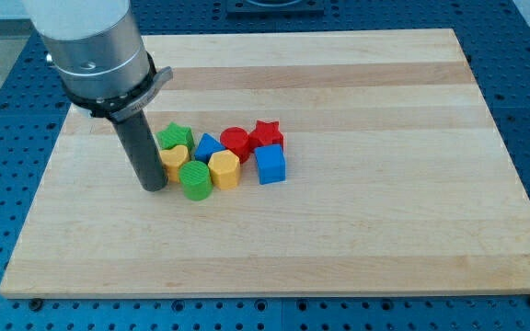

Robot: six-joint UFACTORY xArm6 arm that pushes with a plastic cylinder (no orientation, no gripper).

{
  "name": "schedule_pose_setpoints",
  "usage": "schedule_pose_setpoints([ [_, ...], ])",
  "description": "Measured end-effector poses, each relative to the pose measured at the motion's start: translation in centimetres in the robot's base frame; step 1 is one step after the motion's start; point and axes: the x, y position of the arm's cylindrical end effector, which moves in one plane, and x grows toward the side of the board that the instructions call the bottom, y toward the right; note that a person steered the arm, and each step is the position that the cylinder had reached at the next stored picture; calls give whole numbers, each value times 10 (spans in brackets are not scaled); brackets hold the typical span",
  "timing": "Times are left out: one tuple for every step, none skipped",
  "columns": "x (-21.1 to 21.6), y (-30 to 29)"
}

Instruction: Move your arm to separate red star and blue cube

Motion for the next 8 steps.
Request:
schedule_pose_setpoints([
  [-4, 0],
  [9, -5],
  [35, -6],
  [63, -1],
  [74, 32],
  [74, 99],
  [72, 157],
  [57, 202],
])
